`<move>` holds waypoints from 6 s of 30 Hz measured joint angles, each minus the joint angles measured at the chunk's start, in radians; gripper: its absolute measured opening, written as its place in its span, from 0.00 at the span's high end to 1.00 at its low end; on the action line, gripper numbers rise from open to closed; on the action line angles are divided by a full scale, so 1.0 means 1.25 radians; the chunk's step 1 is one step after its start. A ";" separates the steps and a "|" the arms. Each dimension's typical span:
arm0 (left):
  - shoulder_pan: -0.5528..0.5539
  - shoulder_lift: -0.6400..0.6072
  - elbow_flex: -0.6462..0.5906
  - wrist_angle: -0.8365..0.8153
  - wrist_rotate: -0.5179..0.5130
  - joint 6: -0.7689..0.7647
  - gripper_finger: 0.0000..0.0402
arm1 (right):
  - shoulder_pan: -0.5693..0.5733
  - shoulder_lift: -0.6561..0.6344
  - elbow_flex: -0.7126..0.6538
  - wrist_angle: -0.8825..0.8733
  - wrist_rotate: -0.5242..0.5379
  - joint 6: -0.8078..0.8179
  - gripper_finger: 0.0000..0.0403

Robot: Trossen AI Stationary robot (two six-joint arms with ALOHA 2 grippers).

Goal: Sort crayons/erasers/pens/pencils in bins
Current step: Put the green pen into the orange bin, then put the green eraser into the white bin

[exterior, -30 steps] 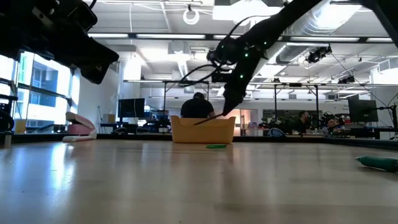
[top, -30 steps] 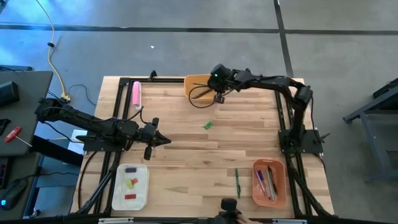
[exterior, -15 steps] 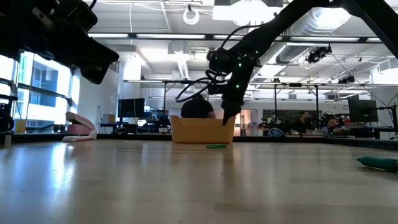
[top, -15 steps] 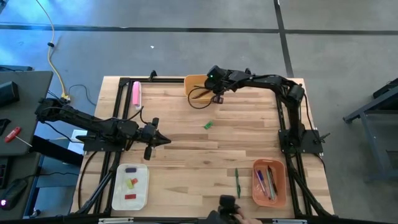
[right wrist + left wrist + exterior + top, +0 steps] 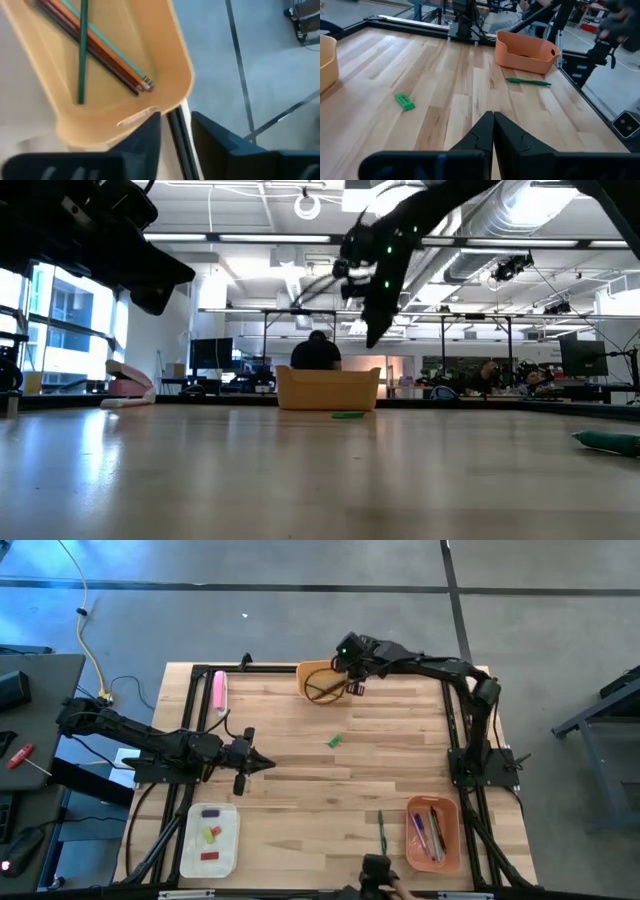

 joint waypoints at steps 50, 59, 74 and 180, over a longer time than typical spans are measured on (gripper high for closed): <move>-0.001 0.000 0.001 0.023 -0.067 -0.050 1.00 | 0.881 -0.226 -0.309 -0.166 -0.023 1.437 1.00; -0.001 0.000 0.001 0.022 -0.029 -0.048 1.00 | 0.990 -0.106 -0.238 -0.162 -0.103 1.679 0.75; 0.000 0.000 0.001 0.020 -0.023 -0.062 1.00 | 0.993 0.035 -0.243 -0.135 -0.083 1.763 0.65; -0.001 0.061 0.000 0.013 -0.074 -0.068 1.00 | 0.415 -0.208 -0.587 0.528 -0.100 0.617 0.99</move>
